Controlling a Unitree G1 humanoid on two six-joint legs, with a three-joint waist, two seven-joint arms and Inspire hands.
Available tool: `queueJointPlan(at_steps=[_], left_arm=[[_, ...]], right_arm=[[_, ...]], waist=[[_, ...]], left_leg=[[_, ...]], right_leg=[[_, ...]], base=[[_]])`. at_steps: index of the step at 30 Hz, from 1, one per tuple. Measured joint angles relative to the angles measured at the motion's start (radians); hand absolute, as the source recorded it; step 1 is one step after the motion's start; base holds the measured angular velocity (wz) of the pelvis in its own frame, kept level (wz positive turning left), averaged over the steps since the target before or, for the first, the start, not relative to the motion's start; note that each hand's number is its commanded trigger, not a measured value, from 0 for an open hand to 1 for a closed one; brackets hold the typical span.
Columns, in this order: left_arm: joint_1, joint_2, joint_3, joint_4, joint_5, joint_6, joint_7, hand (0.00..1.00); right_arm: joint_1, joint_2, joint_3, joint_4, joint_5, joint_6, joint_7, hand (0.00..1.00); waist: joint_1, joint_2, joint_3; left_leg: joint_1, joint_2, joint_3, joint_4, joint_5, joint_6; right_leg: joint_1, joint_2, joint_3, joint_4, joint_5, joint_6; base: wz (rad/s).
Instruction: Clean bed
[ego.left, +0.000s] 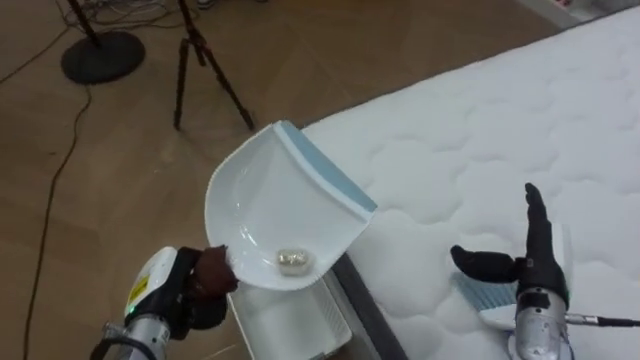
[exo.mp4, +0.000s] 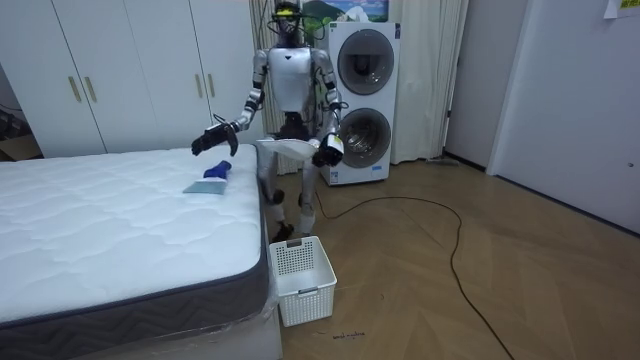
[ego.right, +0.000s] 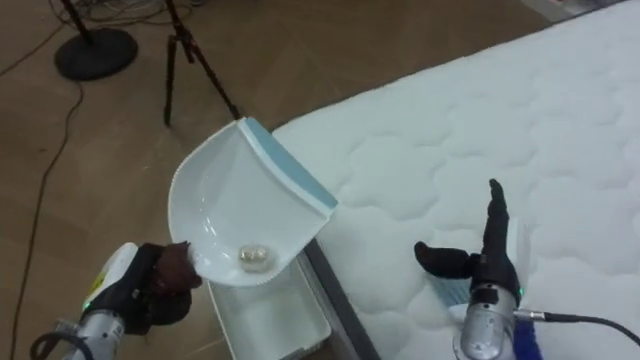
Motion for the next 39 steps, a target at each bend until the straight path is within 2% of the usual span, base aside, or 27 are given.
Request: queueJointPlan(at_steps=[1, 2, 3, 4, 5, 6, 7, 8, 9, 10, 12, 13, 19, 21, 24, 27, 29, 32, 33, 34, 37, 39], left_arm=[[0.000, 0.000, -0.005, 0.000, 0.000, 0.000, -0.002, 1.00], [0.000, 0.000, -0.006, -0.001, 0.000, -0.001, -0.002, 1.00], [0.000, 0.000, -0.009, -0.002, 0.000, -0.002, -0.002, 1.00], [0.000, 0.000, -0.008, -0.002, -0.001, -0.002, -0.001, 1.00], [0.000, 0.000, -0.008, -0.002, -0.001, -0.002, -0.002, 1.00], [0.000, 0.001, -0.006, -0.002, 0.000, -0.001, -0.002, 1.00], [0.000, -0.008, -0.003, 0.001, 0.000, 0.000, -0.002, 1.00], [-0.001, -0.009, -0.002, 0.001, 0.000, -0.003, -0.002, 1.00], [-0.005, -0.004, 0.000, 0.001, -0.001, -0.003, 0.002, 1.00], [-0.008, 0.001, 0.000, 0.001, -0.001, -0.003, 0.002, 1.00], [-0.030, 0.017, -0.001, 0.001, -0.003, -0.004, 0.004, 1.00], [-0.043, 0.018, -0.003, 0.007, -0.003, -0.003, 0.017, 1.00], [-0.083, 0.021, -0.006, 0.076, -0.001, 0.003, 0.045, 1.00], [-0.108, 0.026, -0.006, 0.114, 0.000, 0.006, 0.049, 1.00], [-0.145, 0.028, -0.004, 0.169, 0.000, 0.007, 0.068, 1.00], [-0.204, 0.032, -0.021, 0.243, -0.002, 0.008, 0.070, 1.00], [-0.252, 0.045, -0.047, 0.288, 0.001, 0.007, 0.070, 1.00], [-0.301, 0.101, -0.075, 0.321, 0.003, 0.006, 0.081, 1.00], [-0.315, 0.132, -0.088, 0.338, 0.002, 0.005, 0.085, 1.00], [-0.322, 0.145, -0.094, 0.346, 0.002, 0.006, 0.085, 1.00], [-0.351, 0.202, -0.128, 0.352, 0.012, 0.008, 0.088, 1.00], [-0.364, 0.228, -0.160, 0.352, 0.023, 0.008, 0.088, 1.00]], right_arm=[[0.015, -0.001, -0.003, 0.000, 0.000, 0.000, -0.021, 0.00], [0.024, -0.001, -0.004, 0.000, 0.001, 0.000, -0.029, 0.00], [0.041, -0.002, -0.005, -0.001, 0.002, 0.000, -0.040, 0.00], [0.047, -0.004, -0.005, -0.006, 0.001, 0.000, -0.046, 0.00], [0.047, -0.005, -0.005, -0.011, 0.001, 0.000, -0.048, 0.00], [0.047, -0.006, -0.005, -0.017, -0.002, -0.003, -0.051, 0.00], [0.045, -0.014, -0.005, -0.014, -0.004, -0.006, -0.053, 0.00], [0.043, -0.017, -0.004, -0.014, -0.004, -0.007, -0.057, 0.00], [0.034, -0.018, -0.002, -0.012, -0.004, -0.008, -0.060, 0.00], [0.032, -0.018, 0.001, -0.011, -0.004, -0.010, -0.060, 0.00], [0.034, -0.018, 0.011, -0.003, 0.003, -0.011, -0.059, 0.00], [0.029, -0.018, 0.013, -0.001, 0.013, -0.013, -0.059, 0.00], [-0.035, -0.019, 0.022, 0.090, 0.006, -0.013, -0.016, 0.00], [-0.043, -0.019, 0.025, 0.118, 0.006, -0.013, -0.014, 0.00], [-0.042, -0.019, 0.025, 0.125, -0.017, -0.013, -0.012, 0.00], [-0.043, -0.019, 0.027, 0.139, -0.046, -0.018, -0.011, 0.00], [-0.042, -0.022, 0.026, 0.162, -0.063, -0.022, -0.011, 0.00], [-0.040, -0.032, 0.027, 0.164, -0.079, -0.024, 0.002, 0.00], [-0.039, -0.041, 0.028, 0.166, -0.079, -0.026, 0.006, 0.00], [-0.037, -0.048, 0.030, 0.167, -0.079, -0.029, 0.009, 0.00], [-0.032, -0.092, 0.030, 0.206, -0.088, -0.033, 0.017, 0.00], [-0.037, -0.104, 0.030, 0.216, -0.099, -0.033, 0.021, 0.00]], waist=[[-0.013, -0.010, -0.0035], [-0.021, -0.013, -0.0046], [-0.027, -0.027, -0.0110], [-0.024, -0.038, -0.0115], [-0.018, -0.043, -0.0112], [-0.002, -0.046, -0.0110], [0.006, -0.032, -0.0140], [0.011, -0.019, -0.0129], [0.018, -0.004, -0.0083], [0.019, 0.001, -0.0057], [0.017, 0.004, -0.0011], [0.022, -0.002, 0.0008], [0.028, -0.004, 0.0034], [0.025, -0.005, 0.0045], [-0.003, -0.004, 0.0060], [-0.027, 0.001, 0.0096], [-0.046, 0.014, 0.0179], [-0.052, 0.034, 0.0293], [-0.054, 0.046, 0.0329], [-0.059, 0.053, 0.0350], [-0.069, 0.109, 0.0326], [-0.078, 0.129, 0.0333]], left_leg=[[0.008, -0.021, -0.060, 0.001, 0.007, -0.003], [0.010, -0.030, -0.088, 0.004, 0.010, -0.007], [0.013, -0.048, -0.124, 0.015, 0.010, 0.001], [0.010, -0.069, -0.147, 0.039, 0.000, 0.010], [0.008, -0.079, -0.152, 0.054, -0.009, 0.011], [-0.001, -0.102, -0.162, 0.079, -0.031, 0.008], [-0.012, -0.107, -0.174, 0.111, -0.052, 0.007], [-0.021, -0.104, -0.174, 0.122, -0.060, 0.006], [-0.033, -0.099, -0.167, 0.124, -0.064, 0.004], [-0.040, -0.092, -0.152, 0.123, -0.065, 0.003], [-0.076, -0.037, -0.006, 0.120, -0.070, 0.013], [-0.085, -0.035, 0.014, 0.116, -0.070, 0.014], [-0.106, -0.040, 0.005, 0.097, -0.070, 0.015], [-0.117, -0.041, 0.002, 0.094, -0.070, 0.015], [-0.161, -0.045, 0.005, 0.109, -0.069, 0.017], [-0.206, -0.045, 0.026, 0.137, -0.070, 0.019], [-0.230, -0.043, 0.055, 0.164, -0.083, 0.038], [-0.273, -0.060, 0.074, 0.194, -0.087, 0.043], [-0.281, -0.070, 0.078, 0.196, -0.086, 0.045], [-0.283, -0.075, 0.078, 0.198, -0.085, 0.047], [-0.319, -0.097, 0.081, 0.205, -0.079, 0.057], [-0.330, -0.105, 0.083, 0.212, -0.078, 0.058]], right_leg=[[-0.025, 0.022, 0.068, -0.033, 0.022, 0.003], [-0.034, 0.035, 0.099, -0.042, 0.039, 0.003], [-0.048, 0.047, 0.133, -0.070, 0.072, -0.001], [-0.054, 0.047, 0.148, -0.090, 0.103, -0.008], [-0.056, 0.047, 0.158, -0.104, 0.121, -0.009], [-0.056, 0.040, 0.163, -0.126, 0.180, -0.006], [-0.048, 0.042, 0.157, -0.129, 0.199, -0.031], [-0.045, 0.045, 0.151, -0.137, 0.195, -0.033], [-0.050, 0.044, 0.139, -0.137, 0.190, -0.037], [-0.052, 0.043, 0.131, -0.137, 0.186, -0.038], [-0.068, 0.037, 0.094, -0.122, 0.157, -0.041], [-0.089, 0.028, 0.086, -0.097, 0.139, -0.042], [-0.119, 0.022, 0.086, -0.086, 0.132, -0.041], [-0.126, 0.017, 0.069, -0.086, 0.131, -0.041], [-0.162, 0.005, 0.044, -0.075, 0.126, -0.038], [-0.204, -0.006, 0.041, -0.038, 0.114, -0.031], [-0.230, -0.015, 0.044, 0.013, 0.093, -0.024], [-0.309, -0.040, 0.079, 0.106, 0.066, -0.010], [-0.336, -0.050, 0.098, 0.139, 0.058, -0.003], [-0.343, -0.053, 0.105, 0.149, 0.054, 0.000], [-0.387, -0.079, 0.110, 0.198, 0.040, 0.003], [-0.401, -0.094, 0.103, 0.218, 0.030, 0.003]], base=[[1.35], [1.42], [1.26], [1.03], [0.67], [0.50], [0.51], [0.44], [0.33], [0.50], [0.65], [0.44], [0.08], [0.04], [0.17], [0.26], [0.39], [0.05], [0.00], [0.07], [0.12], [0.13]])
